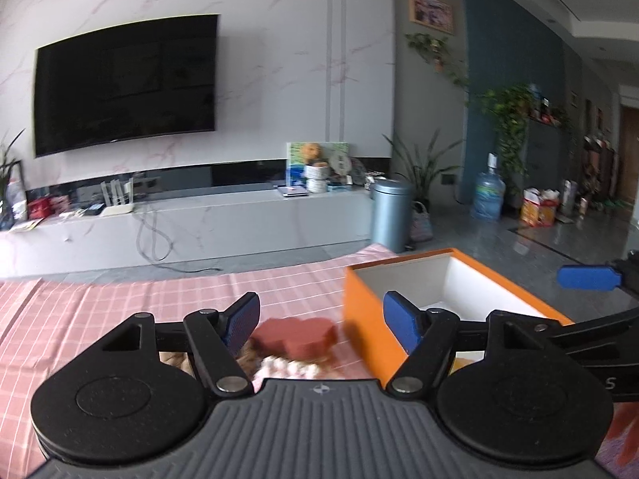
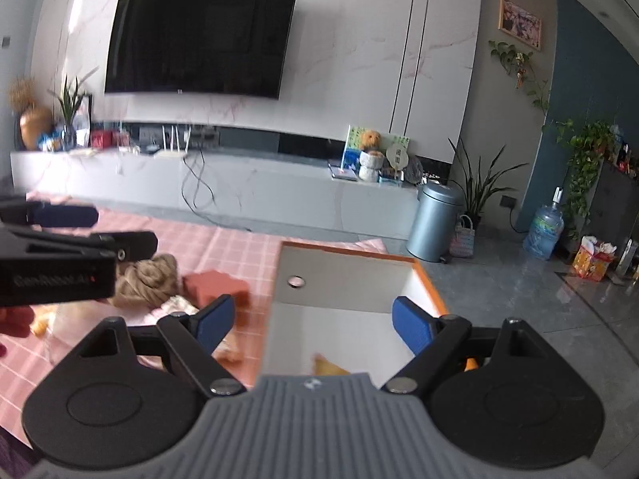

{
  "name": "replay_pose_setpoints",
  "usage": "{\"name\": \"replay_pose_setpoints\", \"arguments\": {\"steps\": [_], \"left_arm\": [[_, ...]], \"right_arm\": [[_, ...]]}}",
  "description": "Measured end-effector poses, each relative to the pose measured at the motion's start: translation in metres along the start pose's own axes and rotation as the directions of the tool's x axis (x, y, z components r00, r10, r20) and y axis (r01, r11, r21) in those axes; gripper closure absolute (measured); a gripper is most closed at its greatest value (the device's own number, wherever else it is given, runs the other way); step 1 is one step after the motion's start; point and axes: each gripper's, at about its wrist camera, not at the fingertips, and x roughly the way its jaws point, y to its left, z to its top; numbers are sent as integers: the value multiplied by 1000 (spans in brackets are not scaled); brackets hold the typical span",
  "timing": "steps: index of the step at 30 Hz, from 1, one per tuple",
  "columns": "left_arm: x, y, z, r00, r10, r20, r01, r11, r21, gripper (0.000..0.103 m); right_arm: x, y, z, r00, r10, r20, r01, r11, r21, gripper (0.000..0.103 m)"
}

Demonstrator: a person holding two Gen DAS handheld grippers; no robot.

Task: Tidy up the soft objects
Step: 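Withdraw both grippers from the box back over the table items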

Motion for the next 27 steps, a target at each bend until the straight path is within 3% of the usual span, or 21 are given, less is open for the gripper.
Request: {"name": "replay_pose_setpoints", "arguments": {"steps": [7, 15, 23, 27], "left_arm": [[-10, 44, -28, 996, 80, -37, -82, 995, -56, 19], [-16, 90, -66, 993, 90, -78, -99, 987, -130, 21], [-12, 121, -99, 981, 74, -179, -96, 988, -121, 23], [-9, 128, -101, 978, 95, -185, -119, 986, -118, 23]], "right_arm": [[1, 51, -17, 998, 25, 62, -30, 997, 73, 18], [9, 102, -40, 993, 75, 89, -80, 995, 62, 14], [34, 139, -63, 992, 128, 3, -128, 991, -28, 14], [50, 144, -73, 988, 143, -51, -144, 989, -19, 15]]}}
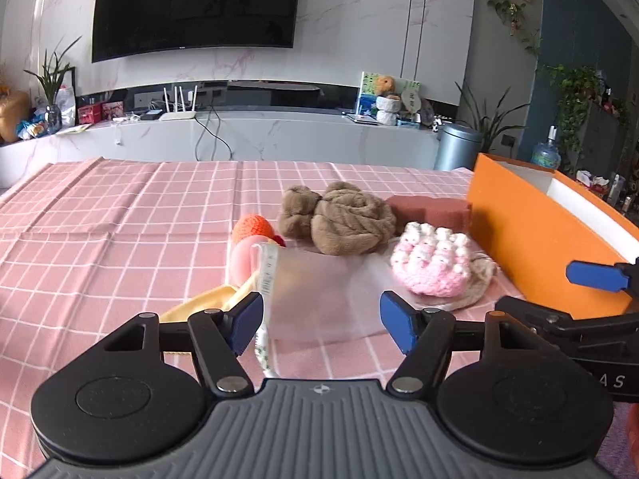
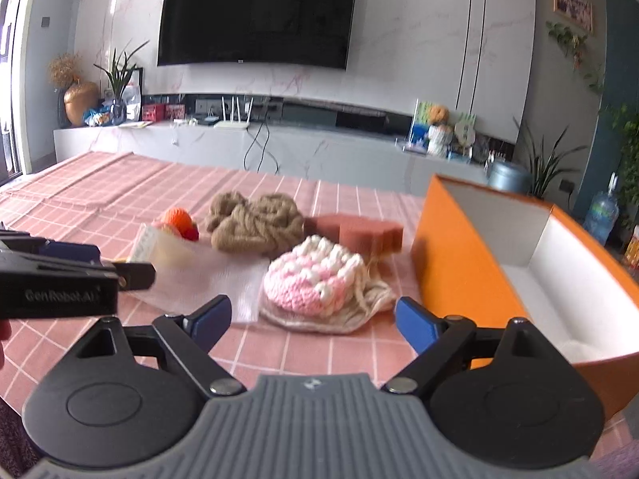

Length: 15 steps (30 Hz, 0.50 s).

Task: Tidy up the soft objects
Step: 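Withdraw both grippers from the box back over the table items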

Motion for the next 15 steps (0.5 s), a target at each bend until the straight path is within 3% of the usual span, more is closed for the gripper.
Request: {"name": "replay_pose_setpoints", "arguments": {"steps": [5, 15], "left_arm": [[14, 3, 3, 999, 44, -1, -44, 998, 51, 23], [56, -5, 45, 997, -46, -54, 53, 989, 138, 27]], "right_arm": [[20, -2, -3, 999, -2, -39, 3, 1000, 5, 18], [75, -9, 21, 996, 19, -86, -16, 999, 31, 18]]}}
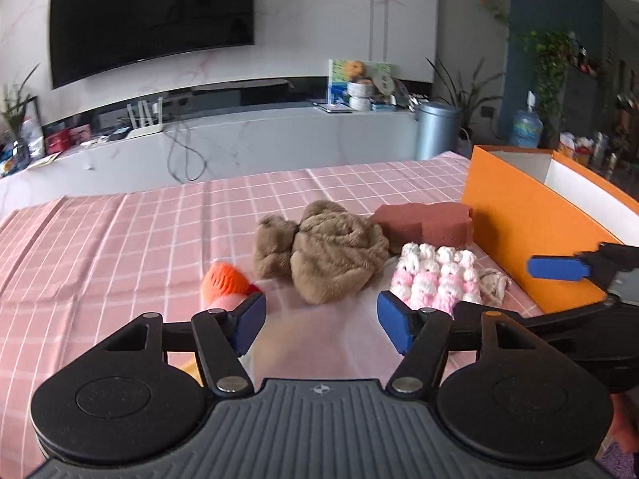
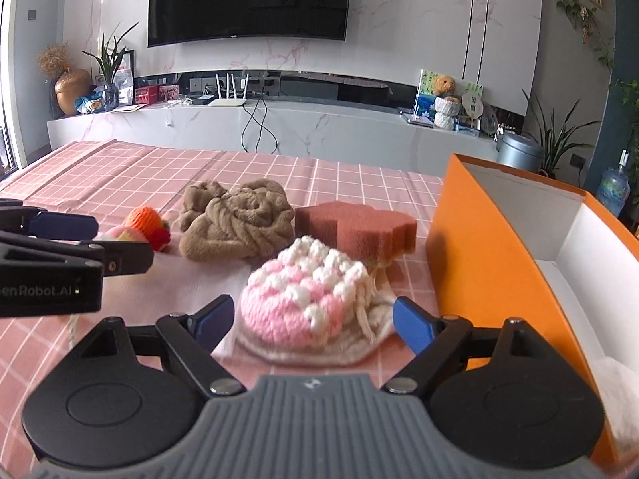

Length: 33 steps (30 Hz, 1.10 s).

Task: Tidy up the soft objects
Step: 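Withdraw both grippers from the box back over the table items, then grasp the brown teddy bear with the left gripper while the right gripper grasps the pink-white crocheted piece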

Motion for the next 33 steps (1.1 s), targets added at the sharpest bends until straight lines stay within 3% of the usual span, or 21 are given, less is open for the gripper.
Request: {"name": "replay_pose_setpoints", "arguments": {"steps": [6, 9, 16, 18, 20, 24, 26, 29, 32, 33], "left_arm": [[31, 6, 20, 998, -20, -52, 19, 1000, -16, 27], [46, 5, 26, 997, -15, -71, 15, 1000, -7, 26], [74, 0, 35, 995, -6, -101, 6, 1000, 1, 16], [84, 2, 37, 991, -16, -133, 9, 998, -55, 16], [92, 6, 38, 985, -25, -170, 6, 994, -110, 17], [96, 11, 34, 976, -21, -216, -15, 986, -164, 18], [97, 16, 31, 970, -50, -236, 1, 979, -203, 23], [97, 17, 28, 967, -83, -240, 28, 974, -225, 40], [96, 15, 29, 967, -99, -236, 42, 971, -236, 59], [95, 15, 30, 968, -95, -233, 37, 970, -240, 71]], "right_arm": [[42, -6, 20, 998, -5, -68, 9, 997, 71, 20], [61, -7, 24, 995, 5, -97, 4, 996, 91, 34], [79, -5, 22, 993, 21, -112, -17, 999, 39, 35], [81, -5, 19, 993, 29, -111, -26, 999, 28, 40], [81, -7, 17, 994, 39, -101, -36, 999, 27, 54], [76, -3, 15, 996, 44, -79, -46, 999, -24, 64], [75, -4, 15, 996, 49, -72, -51, 998, -26, 67], [75, -7, 16, 996, 56, -69, -58, 998, -19, 69], [74, -8, 16, 996, 61, -68, -62, 998, -15, 69], [73, -8, 15, 996, 62, -68, -63, 998, -16, 69]]}}
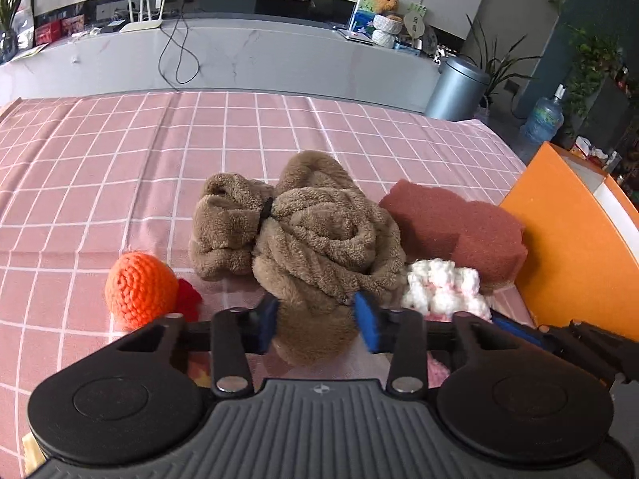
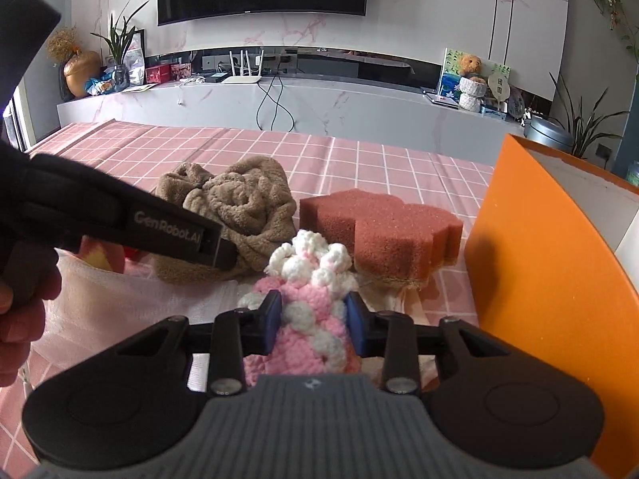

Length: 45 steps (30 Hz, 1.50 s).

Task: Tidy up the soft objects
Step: 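Grasp the brown teddy bear with the left gripper while the right gripper grasps the pink-white crocheted piece, then carry the bear with the left gripper while the right gripper carries the crocheted piece into the box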

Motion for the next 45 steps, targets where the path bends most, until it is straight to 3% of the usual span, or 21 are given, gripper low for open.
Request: {"name": "replay_pose_setpoints", "arguments": {"steps": [1, 10, 18, 27, 35, 45], "left_arm": [[-2, 0, 0, 1000, 2, 8, -2, 1000, -2, 83], [-26, -15, 12, 992, 0, 125, -5, 999, 40, 92], [-54, -30, 20, 980, -9, 197, -10, 995, 97, 93], [-105, -45, 19, 961, -22, 275, -15, 991, 131, 93], [-140, -71, 8, 950, -90, 299, 34, 982, 188, 93], [-153, -117, -7, 936, -183, 301, 103, 959, 264, 93]], "right_arm": [[-1, 0, -1, 1000, 2, 0, -2, 1000, 1, 69], [-11, -4, 5, 1000, 0, 28, 0, 1000, 19, 75], [-34, -11, 14, 997, -5, 75, 2, 999, 41, 76], [-81, -22, 24, 985, 52, 165, -71, 992, 109, 76], [-134, -27, 21, 977, -5, 212, -13, 996, 85, 76], [-197, -56, 10, 961, -99, 258, 81, 994, 77, 76]]}}
